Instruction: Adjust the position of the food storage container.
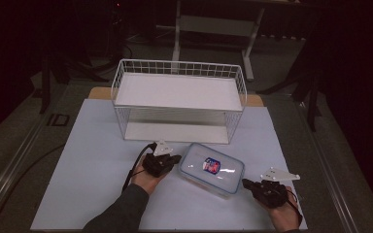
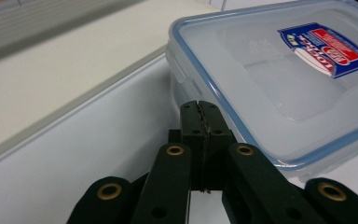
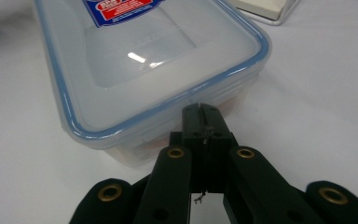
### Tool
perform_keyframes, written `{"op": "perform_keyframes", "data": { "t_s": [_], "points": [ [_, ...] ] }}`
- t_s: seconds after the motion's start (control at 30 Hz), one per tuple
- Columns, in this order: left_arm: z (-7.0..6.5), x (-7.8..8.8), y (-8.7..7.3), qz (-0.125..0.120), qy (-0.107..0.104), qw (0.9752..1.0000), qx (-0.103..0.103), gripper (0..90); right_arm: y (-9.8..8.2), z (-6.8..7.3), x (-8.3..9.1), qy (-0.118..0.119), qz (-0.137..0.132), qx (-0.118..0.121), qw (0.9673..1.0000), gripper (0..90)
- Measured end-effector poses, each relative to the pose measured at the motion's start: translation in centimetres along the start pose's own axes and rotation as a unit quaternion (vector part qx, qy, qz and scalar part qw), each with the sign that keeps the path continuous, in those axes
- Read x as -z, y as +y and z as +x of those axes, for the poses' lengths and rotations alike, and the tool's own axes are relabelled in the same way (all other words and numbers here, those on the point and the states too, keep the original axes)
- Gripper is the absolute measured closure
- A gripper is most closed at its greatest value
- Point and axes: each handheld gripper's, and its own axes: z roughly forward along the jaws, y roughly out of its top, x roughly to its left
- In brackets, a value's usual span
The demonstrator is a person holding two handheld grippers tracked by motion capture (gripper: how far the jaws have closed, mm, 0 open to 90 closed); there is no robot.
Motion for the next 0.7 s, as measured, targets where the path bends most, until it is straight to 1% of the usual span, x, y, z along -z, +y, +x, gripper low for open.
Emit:
{"op": "perform_keyframes", "data": {
  "t_s": [0.03,0.07,0.13,0.17,0.2,0.23,0.27,0.3,0.33,0.37,0.4,0.43,0.47,0.5,0.53,0.57,0.6,0.63,0.67,0.7],
  "points": [
    [0.1,0.3,-0.2,0.002,0.001,1.0000,0.005,90.0,0.2,0.0,-0.2,-0.002,0.002,0.000,1.0000,90.0],
    [0.4,0.8,-0.4,0.005,0.002,0.9999,0.011,90.0,0.7,0.1,-0.8,0.000,-0.001,-0.001,1.0000,90.0],
    [0.5,1.2,-0.5,0.008,0.003,0.9999,0.012,90.0,0.8,0.2,-1.1,0.001,0.000,-0.001,1.0000,90.0],
    [0.8,1.8,-0.8,0.014,0.007,0.9998,0.015,90.0,1.3,0.5,-1.6,0.004,0.000,0.003,1.0000,90.0],
    [0.9,2.2,-1.0,0.016,0.010,0.9997,0.016,90.0,1.5,0.7,-1.9,0.004,0.001,0.006,1.0000,90.0],
    [0.9,2.2,-1.0,0.016,0.010,0.9997,0.016,90.0,1.8,0.9,-2.2,0.005,0.002,0.008,1.0000,90.0],
    [1.2,3.0,-1.4,0.020,0.014,0.9996,0.011,90.0,2.1,1.1,-2.5,0.007,0.004,0.007,0.9999,90.0],
    [1.2,3.0,-1.4,0.020,0.014,0.9996,0.011,90.0,2.1,1.1,-2.5,0.007,0.004,0.007,0.9999,90.0],
    [1.4,3.5,-1.7,0.022,0.017,0.9996,0.010,90.0,2.6,1.6,-3.1,0.013,0.006,0.012,0.9998,90.0],
    [1.6,4.0,-2.0,0.025,0.017,0.9995,0.011,90.0,2.6,1.6,-3.1,0.013,0.006,0.012,0.9998,90.0],
    [1.8,4.5,-2.3,0.023,0.019,0.9994,0.014,90.0,3.2,2.2,-3.9,0.021,0.009,0.021,0.9995,90.0],
    [2.1,5.5,-2.9,0.027,0.025,0.9992,0.016,90.0,3.5,2.5,-4.2,0.024,0.009,0.025,0.9994,90.0],
    [2.1,5.5,-2.9,0.027,0.025,0.9992,0.016,90.0,3.8,2.8,-4.6,0.026,0.010,0.029,0.9992,90.0],
    [2.2,5.9,-3.2,0.027,0.026,0.9991,0.019,90.0,3.8,2.8,-4.6,0.026,0.010,0.029,0.9992,90.0],
    [2.3,6.3,-3.5,0.028,0.030,0.9989,0.021,90.0,4.4,3.4,-5.2,0.030,0.013,0.032,0.9990,90.0],
    [2.4,6.7,-3.7,0.027,0.034,0.9988,0.022,90.0,4.4,3.4,-5.2,0.030,0.013,0.032,0.9990,90.0],
    [2.4,6.7,-3.7,0.027,0.034,0.9988,0.022,90.0,4.4,3.4,-5.2,0.030,0.013,0.032,0.9990,90.0],
    [2.6,7.6,-4.3,0.026,0.042,0.9983,0.030,90.0,4.6,3.6,-5.5,0.032,0.014,0.033,0.9988,90.0],
    [2.7,7.9,-4.6,0.022,0.042,0.9982,0.036,90.0,5.1,4.2,-6.1,0.036,0.014,0.038,0.9985,90.0],
    [2.7,8.2,-4.9,0.020,0.042,0.9981,0.040,90.0,5.2,4.4,-6.4,0.038,0.014,0.036,0.9985,90.0]
  ]
}}
